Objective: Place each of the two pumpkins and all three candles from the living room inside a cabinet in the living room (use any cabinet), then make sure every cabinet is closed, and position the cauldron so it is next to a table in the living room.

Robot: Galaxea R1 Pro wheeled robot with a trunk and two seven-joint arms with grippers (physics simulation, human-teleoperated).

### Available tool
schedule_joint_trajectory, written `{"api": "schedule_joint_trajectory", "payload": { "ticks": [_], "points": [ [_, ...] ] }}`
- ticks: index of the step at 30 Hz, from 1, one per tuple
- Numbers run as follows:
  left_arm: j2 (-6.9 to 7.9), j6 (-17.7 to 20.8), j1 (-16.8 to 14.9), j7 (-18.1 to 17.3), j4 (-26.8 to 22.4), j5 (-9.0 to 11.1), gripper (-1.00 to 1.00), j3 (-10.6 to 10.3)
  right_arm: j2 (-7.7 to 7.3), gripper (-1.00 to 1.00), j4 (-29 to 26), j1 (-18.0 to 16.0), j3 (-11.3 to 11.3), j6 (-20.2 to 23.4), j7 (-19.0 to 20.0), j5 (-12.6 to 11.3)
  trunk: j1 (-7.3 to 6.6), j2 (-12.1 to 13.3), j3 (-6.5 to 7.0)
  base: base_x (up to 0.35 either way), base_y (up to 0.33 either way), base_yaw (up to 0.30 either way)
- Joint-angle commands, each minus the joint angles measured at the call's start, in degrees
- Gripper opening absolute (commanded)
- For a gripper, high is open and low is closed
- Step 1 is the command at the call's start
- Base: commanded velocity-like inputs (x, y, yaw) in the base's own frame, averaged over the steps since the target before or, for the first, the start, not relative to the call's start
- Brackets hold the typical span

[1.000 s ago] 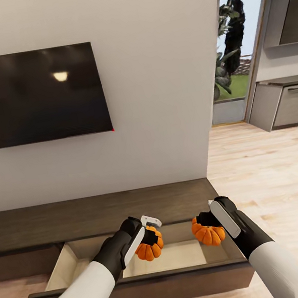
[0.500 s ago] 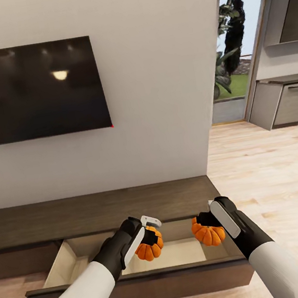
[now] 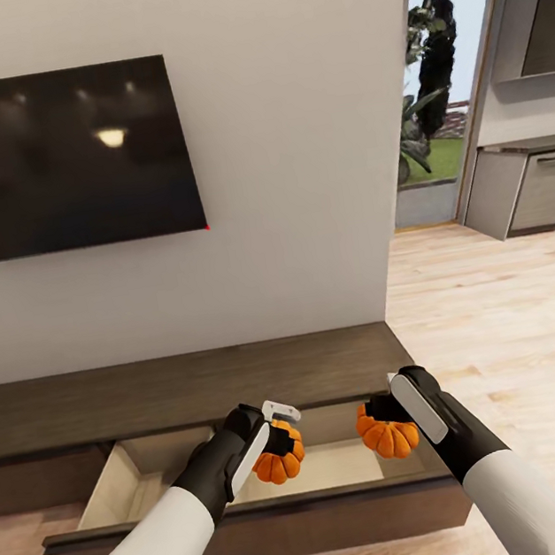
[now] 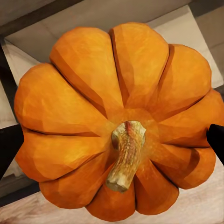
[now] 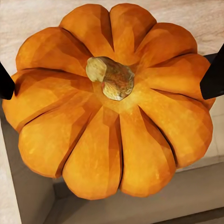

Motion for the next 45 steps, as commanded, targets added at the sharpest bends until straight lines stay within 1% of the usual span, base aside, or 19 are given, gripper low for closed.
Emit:
{"api": "schedule_joint_trajectory", "payload": {
  "ticks": [1, 11, 31, 41, 45],
  "points": [
    [0.02, 0.2, -0.1, 0.5, -0.1, 0.6, -1.00, -0.2, -0.04, -1.00, -0.1, -0.1, 0.2, 0.1, -0.5, -0.5, 0.22, -0.4, -0.24, 0.000, 0.000, 0.000],
    [0.04, 0.1, -0.1, 0.5, -0.6, 0.6, -1.00, -0.2, -0.04, -1.00, 0.0, -0.1, 0.2, 0.1, -0.5, -0.5, 0.22, -0.4, -0.24, 0.000, 0.000, 0.000],
    [0.02, 0.1, -0.1, 0.5, -0.1, 0.6, -1.00, -0.2, 0.01, -1.00, 0.0, -0.1, 0.2, 0.1, -0.5, -0.5, 0.22, -0.4, -0.24, 0.067, 0.000, 0.000],
    [0.02, 0.0, -0.1, 0.5, -0.6, 0.6, -1.00, -0.2, 0.05, -1.00, 0.0, -0.1, 0.2, 0.1, -0.5, -0.5, 0.22, -0.4, -0.24, 0.011, 0.000, 0.000],
    [0.02, -0.1, -0.1, 0.5, -0.5, 0.6, -1.00, -0.2, 0.05, -1.00, 0.0, -0.1, 0.2, 0.1, -0.5, -0.5, 1.10, -2.1, -0.96, 0.000, 0.000, 0.000]
  ]
}}
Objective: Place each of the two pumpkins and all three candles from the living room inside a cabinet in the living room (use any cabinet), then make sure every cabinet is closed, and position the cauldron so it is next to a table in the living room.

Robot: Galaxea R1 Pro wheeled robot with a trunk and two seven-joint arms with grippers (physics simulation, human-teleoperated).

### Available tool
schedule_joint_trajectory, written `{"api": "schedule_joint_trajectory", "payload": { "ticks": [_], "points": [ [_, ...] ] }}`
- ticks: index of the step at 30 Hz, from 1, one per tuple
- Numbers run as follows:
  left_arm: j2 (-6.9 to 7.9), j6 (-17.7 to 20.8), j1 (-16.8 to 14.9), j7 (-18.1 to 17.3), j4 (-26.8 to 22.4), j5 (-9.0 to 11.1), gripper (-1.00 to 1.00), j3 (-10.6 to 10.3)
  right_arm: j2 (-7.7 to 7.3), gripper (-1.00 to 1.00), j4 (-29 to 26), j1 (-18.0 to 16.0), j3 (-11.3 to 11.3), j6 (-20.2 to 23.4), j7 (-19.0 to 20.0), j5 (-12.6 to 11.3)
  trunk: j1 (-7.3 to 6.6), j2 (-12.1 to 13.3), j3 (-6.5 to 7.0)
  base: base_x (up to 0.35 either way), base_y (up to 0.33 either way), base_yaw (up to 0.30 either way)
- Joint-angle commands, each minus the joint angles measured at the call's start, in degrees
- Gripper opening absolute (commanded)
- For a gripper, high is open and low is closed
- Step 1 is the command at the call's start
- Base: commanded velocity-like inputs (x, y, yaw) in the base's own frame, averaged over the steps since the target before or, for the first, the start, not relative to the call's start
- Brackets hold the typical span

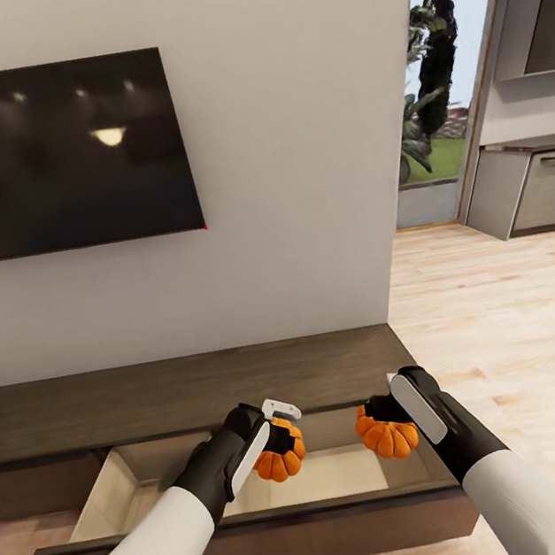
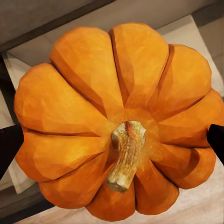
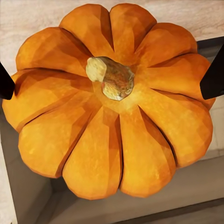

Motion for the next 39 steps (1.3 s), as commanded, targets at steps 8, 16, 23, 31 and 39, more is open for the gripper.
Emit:
{"api": "schedule_joint_trajectory", "payload": {
  "ticks": [8, 16, 23, 31, 39],
  "points": [
    [0.02, -0.2, -0.1, 0.5, 0.2, 0.6, -1.00, -0.2, -0.03, -1.00, -0.1, 0.0, 0.2, 0.1, -0.5, -0.5, 1.76, -3.3, -1.49, 0.000, 0.000, 0.000],
    [0.02, -1.0, -0.1, 0.5, 0.3, 0.6, -1.00, -0.2, -0.03, -1.00, -0.1, 0.0, 0.3, 0.1, -0.5, -0.5, 3.51, -6.5, -2.93, 0.000, 0.000, 0.000],
    [0.02, -1.1, -0.1, 0.5, 0.3, 0.6, -1.00, -0.2, -0.03, -1.00, 0.0, 0.0, 0.4, 0.1, -0.5, -0.5, 5.05, -9.3, -4.19, 0.000, 0.000, 0.000],
    [0.02, -1.2, -0.1, 0.5, 0.3, 0.6, -1.00, -0.2, -0.03, -1.00, -0.1, 0.0, 0.4, 0.1, -0.5, -0.5, 5.71, -10.5, -4.73, 0.000, 0.000, 0.000],
    [0.02, -1.2, -0.1, 0.4, 0.1, 0.6, -1.00, -0.2, -0.03, -1.00, 0.0, 0.0, 0.4, 0.1, -0.5, -0.5, 5.71, -10.5, -4.73, 0.000, 0.000, 0.000]
  ]
}}
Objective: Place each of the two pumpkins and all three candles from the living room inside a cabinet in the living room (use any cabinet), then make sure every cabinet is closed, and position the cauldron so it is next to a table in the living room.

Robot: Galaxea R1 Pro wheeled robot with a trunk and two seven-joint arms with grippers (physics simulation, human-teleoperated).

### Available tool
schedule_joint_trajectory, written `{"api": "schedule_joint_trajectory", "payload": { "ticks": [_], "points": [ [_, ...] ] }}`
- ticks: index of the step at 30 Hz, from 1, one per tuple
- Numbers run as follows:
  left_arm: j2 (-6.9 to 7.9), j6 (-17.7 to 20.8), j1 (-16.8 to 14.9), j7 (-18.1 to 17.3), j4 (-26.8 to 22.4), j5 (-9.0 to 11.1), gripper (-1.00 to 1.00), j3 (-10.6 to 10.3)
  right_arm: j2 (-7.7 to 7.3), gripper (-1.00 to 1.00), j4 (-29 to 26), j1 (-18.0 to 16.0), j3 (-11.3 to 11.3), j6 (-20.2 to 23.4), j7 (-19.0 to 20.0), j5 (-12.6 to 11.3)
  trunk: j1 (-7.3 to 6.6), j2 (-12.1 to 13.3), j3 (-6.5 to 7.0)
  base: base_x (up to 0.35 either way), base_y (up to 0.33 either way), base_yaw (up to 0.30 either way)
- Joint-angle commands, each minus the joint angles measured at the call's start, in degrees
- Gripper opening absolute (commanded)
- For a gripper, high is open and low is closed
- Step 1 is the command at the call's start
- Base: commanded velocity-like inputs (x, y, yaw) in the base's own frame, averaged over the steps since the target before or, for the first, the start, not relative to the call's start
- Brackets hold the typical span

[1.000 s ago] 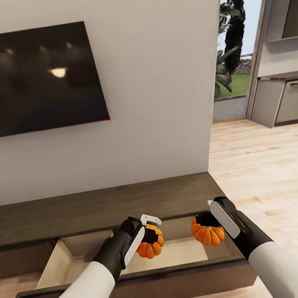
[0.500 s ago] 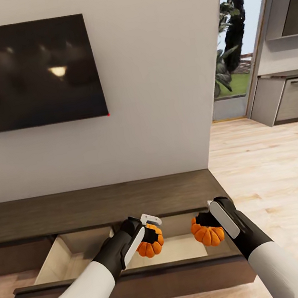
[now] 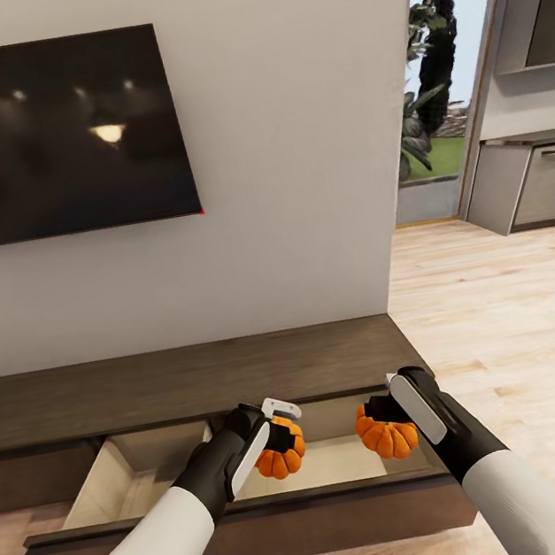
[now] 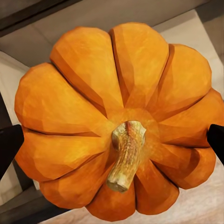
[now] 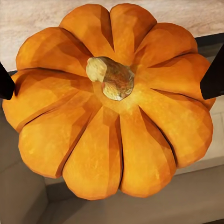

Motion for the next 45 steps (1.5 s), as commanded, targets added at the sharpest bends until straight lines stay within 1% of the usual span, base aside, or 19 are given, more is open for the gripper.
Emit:
{"api": "schedule_joint_trajectory", "payload": {
  "ticks": [1, 24, 41, 45],
  "points": [
    [0.03, 0.2, -0.1, 0.5, 0.0, 0.6, -1.00, -0.2, -0.03, -1.00, -0.1, 0.0, 0.1, 0.1, -0.5, -0.5, -0.01, 0.0, -0.06, 0.000, 0.000, 0.000],
    [0.03, 0.2, -0.1, 0.4, 0.0, 0.6, -1.00, -0.2, 0.49, -1.00, -0.1, 0.0, 0.1, 0.1, -0.5, -0.5, -0.01, 0.0, -0.06, 0.091, 0.009, 0.000],
    [0.03, 0.2, -0.1, 0.5, -0.4, 0.6, -1.00, -0.2, 0.49, -1.00, -0.1, 0.0, 0.1, 0.1, -0.5, -0.5, -0.01, 0.0, -0.06, 0.008, 0.002, 0.000],
    [0.03, 0.2, -0.1, 0.5, -0.4, 0.6, -1.00, -0.2, 0.49, -1.00, -0.1, 0.0, 0.1, 0.1, -0.5, -0.5, 0.87, -1.6, -0.77, 0.000, 0.000, 0.000]
  ]
}}
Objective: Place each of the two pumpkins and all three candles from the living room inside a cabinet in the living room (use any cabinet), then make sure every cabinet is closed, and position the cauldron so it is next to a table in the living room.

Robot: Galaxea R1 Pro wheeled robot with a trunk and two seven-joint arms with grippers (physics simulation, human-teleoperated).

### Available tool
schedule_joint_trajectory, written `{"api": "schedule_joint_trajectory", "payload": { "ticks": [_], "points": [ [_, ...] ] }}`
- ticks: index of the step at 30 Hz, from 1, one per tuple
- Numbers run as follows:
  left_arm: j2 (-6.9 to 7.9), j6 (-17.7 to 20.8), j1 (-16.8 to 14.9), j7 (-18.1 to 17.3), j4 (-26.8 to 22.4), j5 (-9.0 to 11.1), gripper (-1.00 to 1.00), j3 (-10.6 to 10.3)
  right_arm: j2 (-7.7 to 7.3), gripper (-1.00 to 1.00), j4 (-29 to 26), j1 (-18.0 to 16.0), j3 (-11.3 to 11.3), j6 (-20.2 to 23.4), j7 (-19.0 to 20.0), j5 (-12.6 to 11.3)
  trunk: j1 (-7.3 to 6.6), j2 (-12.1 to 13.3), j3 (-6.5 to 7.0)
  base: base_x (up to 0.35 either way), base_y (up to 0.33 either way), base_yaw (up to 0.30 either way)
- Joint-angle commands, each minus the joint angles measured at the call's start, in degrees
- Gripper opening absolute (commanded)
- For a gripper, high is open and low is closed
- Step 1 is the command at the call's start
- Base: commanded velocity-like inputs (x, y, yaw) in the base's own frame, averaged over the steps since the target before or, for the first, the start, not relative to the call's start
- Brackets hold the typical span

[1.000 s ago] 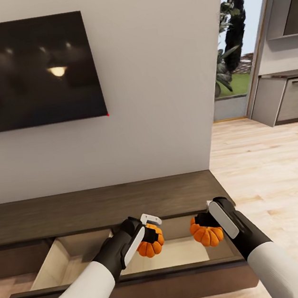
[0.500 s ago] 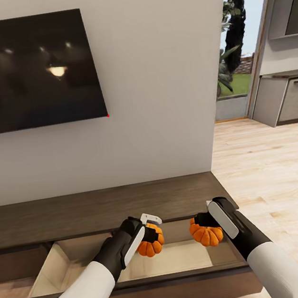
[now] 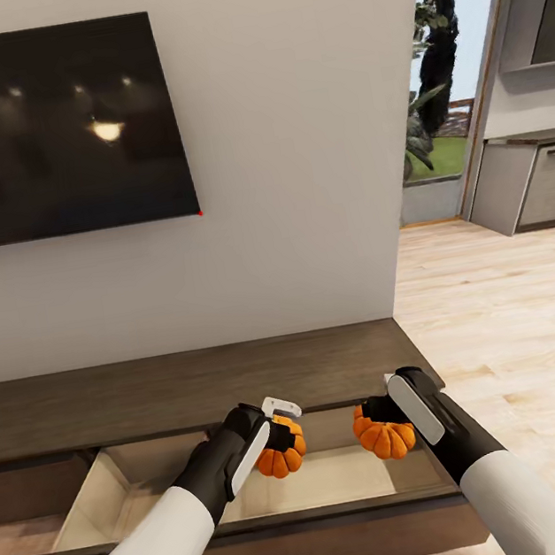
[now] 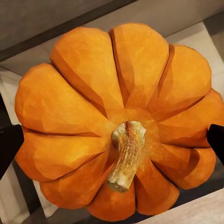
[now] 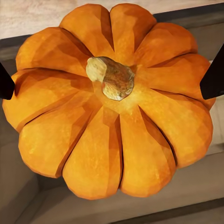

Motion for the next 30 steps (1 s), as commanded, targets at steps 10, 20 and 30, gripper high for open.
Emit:
{"api": "schedule_joint_trajectory", "payload": {
  "ticks": [10, 20, 30],
  "points": [
    [0.02, 0.1, -0.1, 0.4, 0.0, 0.6, -1.00, -0.2, -0.01, -1.00, -0.1, 0.0, 0.1, 0.0, -0.5, -0.6, 2.19, -4.1, -1.85, 0.000, 0.000, 0.000],
    [0.02, 0.0, -0.1, 0.4, 0.0, 0.6, -1.00, -0.2, -0.01, -1.00, -0.1, 0.0, 0.1, 0.1, -0.5, -0.6, 4.39, -8.1, -3.65, 0.000, 0.000, 0.000],
    [0.02, 0.0, -0.1, 0.4, 0.0, 0.6, -1.00, -0.2, -0.01, -1.00, -0.1, 0.0, 0.1, 0.1, -0.5, -0.6, 6.59, -12.1, -5.44, 0.000, 0.000, 0.000]
  ]
}}
